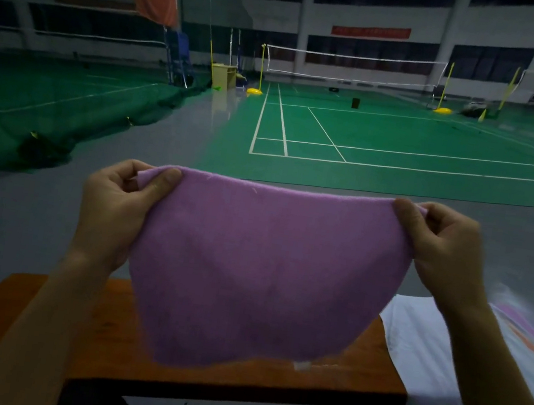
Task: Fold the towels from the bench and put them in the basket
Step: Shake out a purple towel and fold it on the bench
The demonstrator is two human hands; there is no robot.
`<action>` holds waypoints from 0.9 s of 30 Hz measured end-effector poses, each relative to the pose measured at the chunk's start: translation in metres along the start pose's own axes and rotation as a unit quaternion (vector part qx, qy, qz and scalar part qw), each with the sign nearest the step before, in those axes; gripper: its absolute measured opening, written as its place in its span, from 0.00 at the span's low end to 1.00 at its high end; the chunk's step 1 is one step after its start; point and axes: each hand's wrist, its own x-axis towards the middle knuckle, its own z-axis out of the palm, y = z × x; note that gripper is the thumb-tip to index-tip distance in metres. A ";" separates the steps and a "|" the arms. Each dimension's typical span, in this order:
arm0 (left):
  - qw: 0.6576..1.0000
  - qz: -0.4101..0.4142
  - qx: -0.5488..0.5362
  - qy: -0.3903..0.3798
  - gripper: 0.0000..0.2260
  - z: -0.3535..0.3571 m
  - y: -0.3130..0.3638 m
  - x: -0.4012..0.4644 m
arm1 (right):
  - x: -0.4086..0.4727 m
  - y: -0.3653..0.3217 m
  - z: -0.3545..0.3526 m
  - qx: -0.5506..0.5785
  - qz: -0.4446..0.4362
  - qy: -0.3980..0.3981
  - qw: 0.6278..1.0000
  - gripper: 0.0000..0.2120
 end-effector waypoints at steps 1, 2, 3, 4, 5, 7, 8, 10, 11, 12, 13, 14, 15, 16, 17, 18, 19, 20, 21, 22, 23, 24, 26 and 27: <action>1.000 0.002 0.005 -0.001 0.06 0.000 0.001 0.001 | 0.003 -0.003 -0.001 0.006 -0.006 0.001 1.000 0.19; 1.000 0.004 0.016 -0.004 0.07 -0.002 -0.002 0.004 | 0.005 -0.002 0.001 0.002 -0.006 -0.003 1.000 0.19; 0.999 0.003 0.030 -0.012 0.08 -0.002 -0.007 0.006 | 0.006 0.001 0.005 -0.004 -0.003 -0.015 1.000 0.19; 0.999 -0.002 0.047 -0.021 0.09 -0.002 -0.017 0.008 | 0.006 0.009 0.011 -0.010 0.007 -0.031 0.999 0.19; 0.997 -0.009 0.071 -0.033 0.10 -0.001 -0.027 0.009 | 0.006 0.020 0.018 -0.014 0.022 -0.050 0.998 0.19; 0.988 -0.020 0.140 -0.057 0.10 0.001 -0.058 0.008 | 0.001 0.048 0.036 -0.036 0.060 -0.092 0.993 0.19; 0.982 -0.029 0.174 -0.067 0.10 0.002 -0.077 0.006 | -0.002 0.066 0.046 -0.061 0.077 -0.114 0.989 0.20; 0.970 -0.057 0.226 -0.070 0.11 0.002 -0.119 0.001 | -0.014 0.101 0.066 -0.127 0.100 -0.146 0.976 0.20; 0.965 -0.072 0.242 -0.067 0.12 0.003 -0.139 -0.001 | -0.020 0.118 0.075 -0.160 0.112 -0.155 0.969 0.19; 0.960 -0.093 0.255 -0.062 0.13 0.004 -0.158 -0.004 | -0.027 0.132 0.085 -0.187 0.127 -0.161 0.961 0.19; 0.957 -0.116 0.261 -0.057 0.13 0.007 -0.174 -0.008 | -0.033 0.145 0.095 -0.205 0.145 -0.169 0.953 0.17; 0.954 -0.139 0.259 -0.052 0.13 0.010 -0.188 -0.011 | -0.037 0.154 0.105 -0.206 0.166 -0.178 0.948 0.16; 0.953 -0.163 0.251 -0.046 0.12 0.015 -0.201 -0.014 | -0.040 0.161 0.115 -0.187 0.187 -0.187 0.946 0.14; 0.952 -0.188 0.237 -0.036 0.12 0.020 -0.212 -0.015 | -0.042 0.167 0.125 -0.158 0.211 -0.191 0.945 0.13; 0.952 -0.209 0.224 -0.027 0.12 0.023 -0.225 -0.016 | -0.042 0.171 0.135 -0.128 0.242 -0.190 0.943 0.12; 0.950 -0.228 0.215 -0.016 0.12 0.026 -0.238 -0.015 | -0.042 0.174 0.144 -0.101 0.279 -0.184 0.937 0.12; 0.947 -0.241 0.211 -0.006 0.11 0.029 -0.251 -0.013 | -0.041 0.178 0.153 -0.081 0.310 -0.178 0.930 0.11; 0.945 -0.249 0.212 -0.002 0.11 0.032 -0.261 -0.012 | -0.040 0.183 0.163 -0.077 0.325 -0.172 0.927 0.12; 0.943 -0.252 0.218 -0.001 0.11 0.036 -0.271 -0.010 | -0.038 0.190 0.172 -0.089 0.323 -0.169 0.927 0.13; 0.940 -0.256 0.226 -0.001 0.10 0.039 -0.281 -0.009 | -0.037 0.197 0.180 -0.108 0.311 -0.169 0.929 0.14; 0.938 -0.259 0.230 -0.001 0.10 0.044 -0.288 -0.008 | -0.037 0.204 0.189 -0.131 0.298 -0.168 0.930 0.16; 0.937 -0.259 0.234 -0.001 0.10 0.047 -0.295 -0.007 | -0.038 0.210 0.196 -0.152 0.286 -0.170 0.931 0.16; 0.935 -0.255 0.246 0.003 0.09 0.053 -0.311 -0.004 | -0.041 0.223 0.209 -0.173 0.271 -0.172 0.931 0.16; 0.935 -0.250 0.253 0.006 0.10 0.054 -0.320 -0.003 | -0.042 0.228 0.214 -0.172 0.275 -0.171 0.930 0.16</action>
